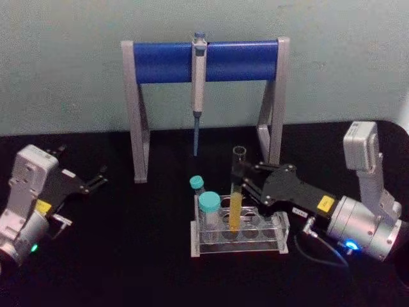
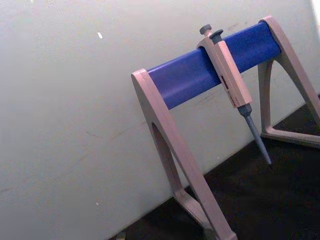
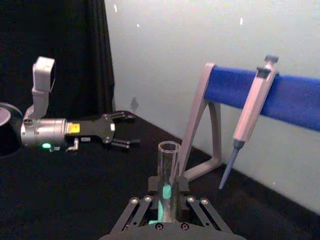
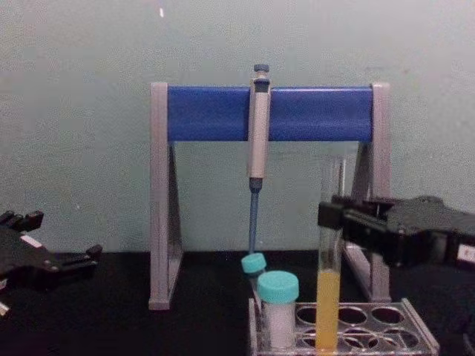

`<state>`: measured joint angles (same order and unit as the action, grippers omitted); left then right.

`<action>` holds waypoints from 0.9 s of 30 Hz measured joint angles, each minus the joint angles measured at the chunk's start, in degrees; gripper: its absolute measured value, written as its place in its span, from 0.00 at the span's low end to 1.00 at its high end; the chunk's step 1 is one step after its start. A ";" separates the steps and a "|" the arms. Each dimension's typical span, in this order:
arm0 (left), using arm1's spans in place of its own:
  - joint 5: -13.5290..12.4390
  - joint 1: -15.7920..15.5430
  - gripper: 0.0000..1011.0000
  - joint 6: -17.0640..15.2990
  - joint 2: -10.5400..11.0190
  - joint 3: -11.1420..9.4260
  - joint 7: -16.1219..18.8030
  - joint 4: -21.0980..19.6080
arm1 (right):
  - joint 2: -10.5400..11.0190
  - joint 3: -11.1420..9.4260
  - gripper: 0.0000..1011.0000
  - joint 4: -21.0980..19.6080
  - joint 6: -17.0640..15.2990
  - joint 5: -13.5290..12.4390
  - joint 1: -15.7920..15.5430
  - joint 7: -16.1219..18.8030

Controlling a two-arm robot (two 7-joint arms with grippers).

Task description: Pick up the test tube from the test tube rack, shake it, then place it back into the test tube rack.

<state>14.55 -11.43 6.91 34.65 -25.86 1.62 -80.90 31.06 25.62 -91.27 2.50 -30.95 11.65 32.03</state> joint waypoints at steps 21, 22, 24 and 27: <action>0.00 0.00 0.99 0.00 0.00 0.00 0.00 0.00 | -0.94 -2.79 0.23 -1.61 0.07 -0.84 2.66 -0.80; 0.00 0.00 0.99 0.00 0.00 0.00 0.00 0.00 | -1.02 -2.79 0.23 -1.41 -0.03 -0.84 2.88 -0.82; 0.00 0.00 0.99 0.00 0.00 0.00 0.00 0.00 | -1.31 -2.78 0.23 -0.74 -0.30 -0.84 3.44 -0.88; 0.00 0.00 0.99 0.00 0.00 0.00 0.00 0.00 | -1.52 -2.73 0.23 -0.11 -0.55 -0.83 3.90 -0.98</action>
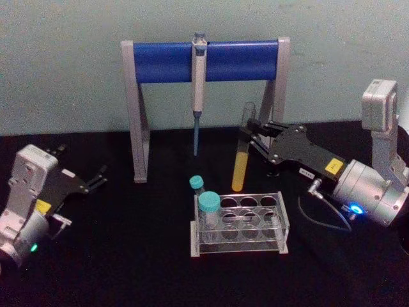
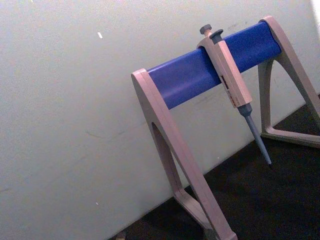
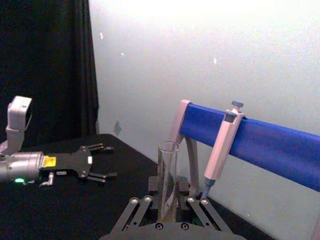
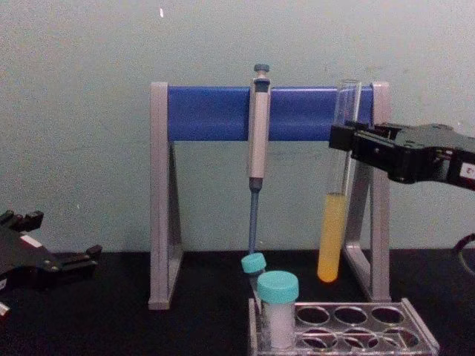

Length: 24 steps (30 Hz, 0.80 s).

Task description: Pick up the test tube from the test tube rack, shake it, then place it back into the test tube rack.

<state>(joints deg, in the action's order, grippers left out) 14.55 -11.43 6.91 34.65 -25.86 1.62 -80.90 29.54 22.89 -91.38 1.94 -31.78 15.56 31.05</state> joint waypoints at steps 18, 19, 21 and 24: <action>0.00 0.00 0.99 0.00 0.00 0.00 0.00 0.00 | 1.27 -1.87 0.23 -0.96 -0.75 0.51 -1.73 -2.04; 0.00 0.00 0.99 0.00 0.00 0.00 0.00 0.00 | 1.52 -2.08 0.23 -1.42 -0.84 0.51 -2.12 -2.16; 0.00 0.00 0.99 0.00 0.00 0.00 0.00 0.00 | 2.28 -2.69 0.23 -2.83 -1.10 0.49 -3.42 -2.46; 0.00 0.00 0.99 0.00 0.00 0.00 0.00 0.00 | 3.01 -3.13 0.23 -4.17 -1.41 0.35 -4.67 -2.57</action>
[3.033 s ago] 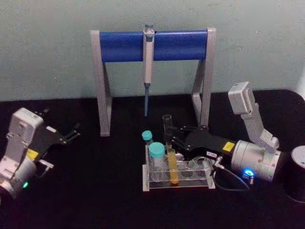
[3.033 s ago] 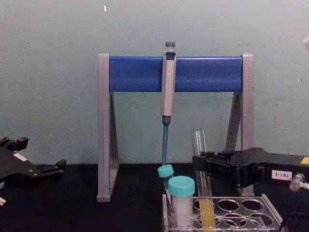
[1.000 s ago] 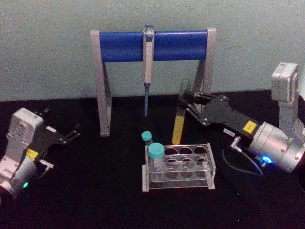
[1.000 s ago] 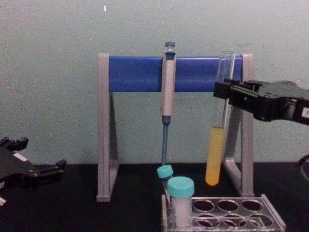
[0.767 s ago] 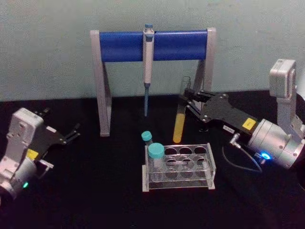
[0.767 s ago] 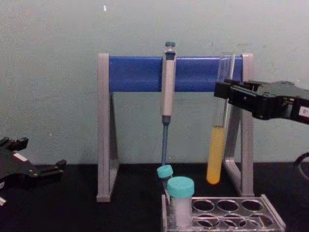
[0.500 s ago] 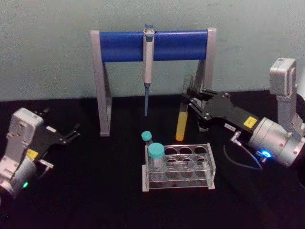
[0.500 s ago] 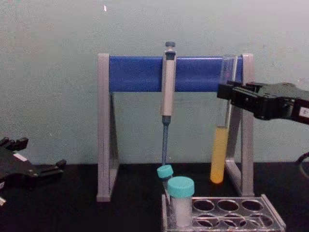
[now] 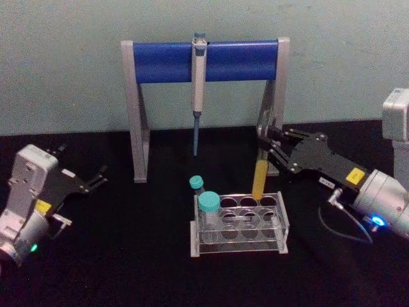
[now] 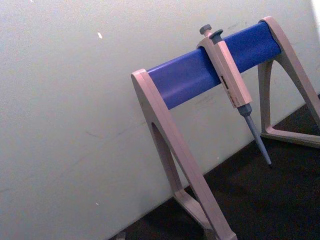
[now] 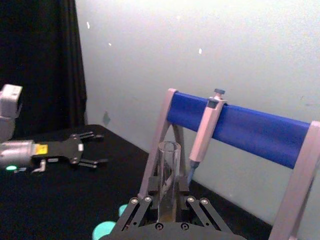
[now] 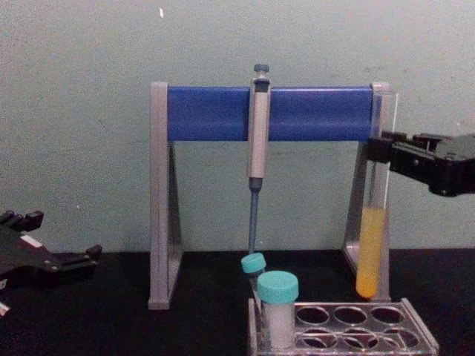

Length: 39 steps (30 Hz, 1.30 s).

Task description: Pick up the test tube from the test tube rack, shake it, then place it back into the test tube rack.

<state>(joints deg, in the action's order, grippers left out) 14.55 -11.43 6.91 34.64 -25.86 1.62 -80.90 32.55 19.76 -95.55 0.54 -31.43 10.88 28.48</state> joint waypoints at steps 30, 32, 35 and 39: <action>0.00 0.00 0.99 0.00 0.00 0.00 0.00 0.00 | -3.70 3.00 0.23 4.67 2.64 -0.19 5.14 2.04; 0.00 0.00 0.99 0.00 0.00 0.00 0.00 0.00 | -3.68 2.75 0.23 4.76 2.64 0.04 5.12 1.76; 0.00 0.00 0.99 0.00 0.00 0.00 0.00 0.00 | -3.62 2.53 0.23 4.77 2.64 0.27 5.03 1.55; 0.00 0.00 0.99 0.00 0.00 0.00 0.00 0.00 | -3.33 2.00 0.23 4.59 2.64 0.72 4.63 1.02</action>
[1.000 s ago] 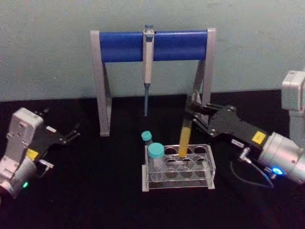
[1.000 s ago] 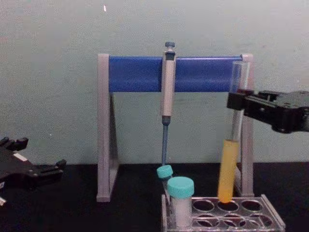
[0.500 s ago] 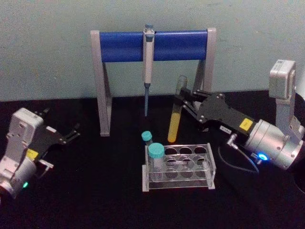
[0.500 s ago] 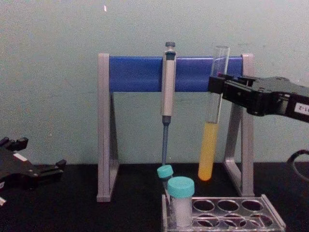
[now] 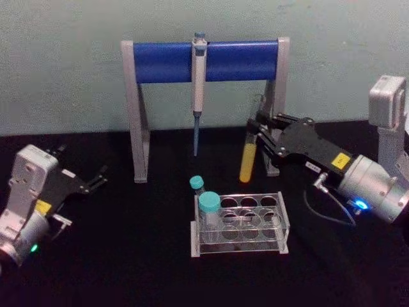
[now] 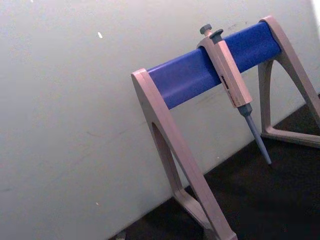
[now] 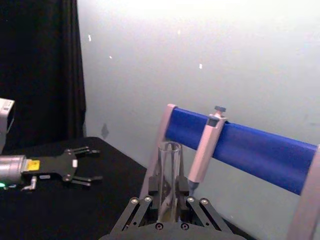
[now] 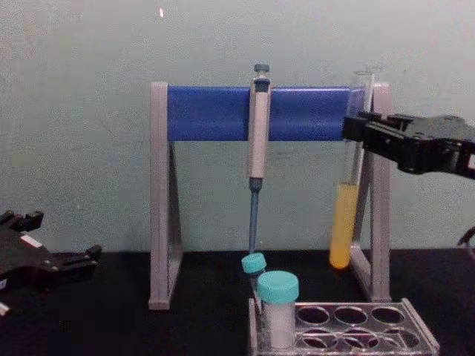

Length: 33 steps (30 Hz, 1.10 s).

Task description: Pick up the test tube from the test tube rack, shake it, then place it back into the test tube rack.

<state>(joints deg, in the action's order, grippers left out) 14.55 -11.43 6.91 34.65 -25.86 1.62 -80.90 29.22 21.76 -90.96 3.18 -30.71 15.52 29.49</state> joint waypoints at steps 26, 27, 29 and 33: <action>0.00 0.00 0.99 0.00 0.00 0.00 0.00 0.00 | 3.11 -1.55 0.23 -6.86 -3.31 -2.87 -5.22 1.87; 0.00 0.00 0.99 0.00 0.00 0.00 0.00 0.00 | 2.88 -1.28 0.23 -6.54 -3.23 -3.00 -4.89 2.06; 0.00 0.00 0.99 0.00 0.00 0.00 0.00 0.00 | 2.37 -0.75 0.23 -5.84 -2.92 -3.25 -4.18 2.37; 0.00 0.00 0.99 0.00 0.00 0.00 0.00 0.00 | 0.66 0.14 0.23 -3.31 -1.32 -3.47 -2.13 2.56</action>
<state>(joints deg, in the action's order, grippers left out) 14.55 -11.43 6.91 34.65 -25.86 1.62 -80.90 29.88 21.91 -94.28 1.86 -34.19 13.39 32.05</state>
